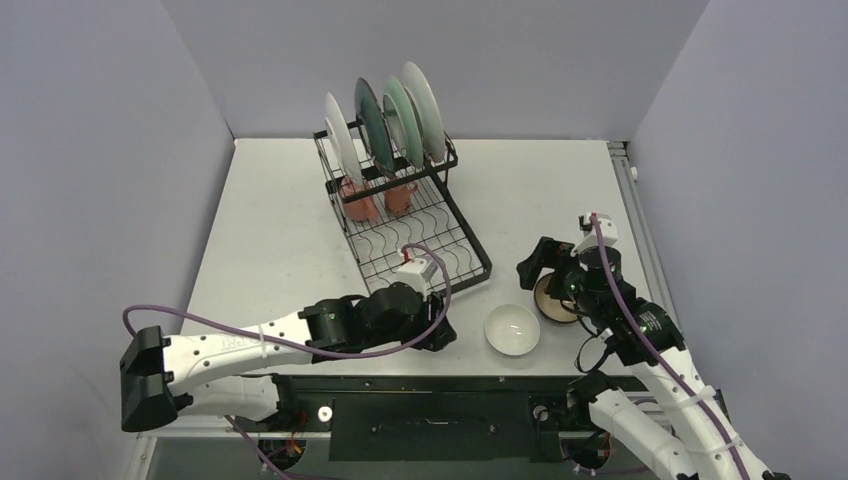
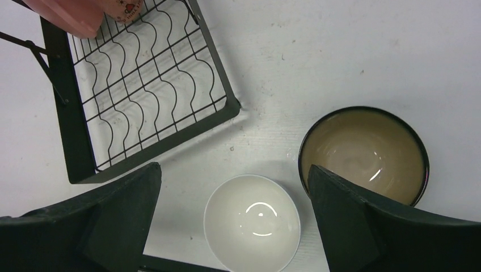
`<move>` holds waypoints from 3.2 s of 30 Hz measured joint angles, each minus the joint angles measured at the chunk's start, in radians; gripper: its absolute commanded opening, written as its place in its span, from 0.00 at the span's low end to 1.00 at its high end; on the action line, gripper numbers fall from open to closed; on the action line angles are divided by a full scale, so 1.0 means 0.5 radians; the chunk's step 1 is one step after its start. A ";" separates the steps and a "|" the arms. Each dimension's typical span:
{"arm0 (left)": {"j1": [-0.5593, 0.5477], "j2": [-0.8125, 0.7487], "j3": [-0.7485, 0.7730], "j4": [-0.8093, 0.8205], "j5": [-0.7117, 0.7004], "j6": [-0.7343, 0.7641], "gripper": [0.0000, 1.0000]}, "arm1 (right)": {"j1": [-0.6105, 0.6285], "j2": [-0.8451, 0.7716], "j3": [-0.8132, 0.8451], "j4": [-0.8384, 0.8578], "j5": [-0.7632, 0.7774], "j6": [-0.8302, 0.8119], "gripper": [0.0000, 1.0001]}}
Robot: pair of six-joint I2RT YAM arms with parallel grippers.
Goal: Load the mixed dishes into the dish rack
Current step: Pick up the bowl from the corner of the board.
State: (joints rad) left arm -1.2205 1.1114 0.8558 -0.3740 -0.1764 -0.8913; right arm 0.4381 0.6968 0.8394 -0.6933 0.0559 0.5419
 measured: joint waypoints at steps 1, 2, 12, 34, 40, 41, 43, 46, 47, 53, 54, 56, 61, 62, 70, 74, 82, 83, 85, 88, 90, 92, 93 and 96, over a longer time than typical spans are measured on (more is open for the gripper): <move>-0.014 0.037 0.006 0.021 -0.005 -0.008 0.49 | 0.000 -0.025 -0.018 -0.019 0.000 0.025 0.96; -0.031 0.082 0.018 0.040 -0.008 -0.014 0.52 | 0.000 -0.055 -0.035 -0.033 0.001 0.047 0.96; -0.082 0.487 0.163 0.177 -0.050 -0.044 0.71 | 0.000 -0.380 -0.142 -0.182 0.058 0.166 0.94; -0.082 1.287 0.684 0.156 -0.043 -0.082 0.72 | 0.000 -0.627 -0.143 -0.391 0.205 0.224 0.93; -0.055 1.422 0.729 0.127 -0.009 -0.080 0.62 | 0.000 -0.627 -0.143 -0.414 0.231 0.246 0.93; -0.047 1.435 0.730 0.119 -0.005 -0.080 0.61 | 0.000 -0.627 -0.143 -0.414 0.233 0.247 0.93; -0.028 1.456 0.731 0.105 0.008 -0.080 0.56 | 0.000 -0.627 -0.143 -0.414 0.240 0.251 0.93; -0.002 1.474 0.733 0.101 0.027 -0.080 0.48 | -0.001 -0.627 -0.143 -0.414 0.244 0.253 0.92; 0.005 1.477 0.733 0.100 0.034 -0.079 0.46 | 0.000 -0.627 -0.143 -0.414 0.245 0.253 0.92; 0.036 1.477 0.732 0.117 0.055 -0.077 0.22 | 0.000 -0.623 -0.143 -0.412 0.248 0.261 0.92; 0.039 1.477 0.727 0.129 0.063 -0.077 0.20 | -0.001 -0.620 -0.144 -0.412 0.248 0.264 0.92; 0.047 1.477 0.706 0.164 0.077 -0.076 0.11 | -0.001 -0.613 -0.146 -0.411 0.248 0.270 0.92; 0.096 1.463 0.577 0.286 0.163 -0.090 0.00 | -0.001 -0.593 -0.158 -0.413 0.276 0.278 0.91; 0.107 1.453 0.559 0.304 0.170 -0.086 0.00 | -0.001 -0.589 -0.158 -0.412 0.284 0.282 0.91; 0.197 1.266 0.296 0.430 0.267 -0.021 0.00 | -0.001 -0.545 -0.158 -0.408 0.286 0.301 0.90; 0.243 1.061 0.127 0.449 0.288 0.028 0.00 | -0.001 -0.515 -0.157 -0.384 0.185 0.288 0.91; 0.427 0.571 -0.085 0.581 0.426 0.050 0.00 | -0.001 -0.483 -0.169 -0.253 -0.111 0.282 0.87; 0.465 0.509 -0.105 0.603 0.448 0.049 0.00 | 0.000 -0.482 -0.181 -0.217 -0.176 0.289 0.87; 0.525 0.421 -0.136 0.628 0.487 0.047 0.00 | 0.000 -0.482 -0.201 -0.170 -0.264 0.298 0.87; 0.619 0.308 -0.189 0.644 0.554 0.038 0.00 | 0.002 -0.478 -0.240 -0.069 -0.414 0.337 0.86; 0.683 0.243 -0.235 0.652 0.599 0.027 0.00 | 0.007 -0.475 -0.264 0.008 -0.501 0.375 0.86; 0.748 0.179 -0.285 0.652 0.645 0.016 0.00 | 0.024 -0.460 -0.281 0.084 -0.574 0.423 0.86; 0.775 0.161 -0.301 0.652 0.666 0.011 0.00 | 0.037 -0.446 -0.288 0.123 -0.601 0.446 0.86; 0.840 0.111 -0.324 0.651 0.719 -0.006 0.00 | 0.096 -0.394 -0.296 0.221 -0.655 0.513 0.86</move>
State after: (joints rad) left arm -0.8005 1.1671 0.6937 -0.0486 0.1833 -0.8944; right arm 0.4862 0.4999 0.6914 -0.5827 -0.2718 0.7986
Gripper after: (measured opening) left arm 0.038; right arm 0.860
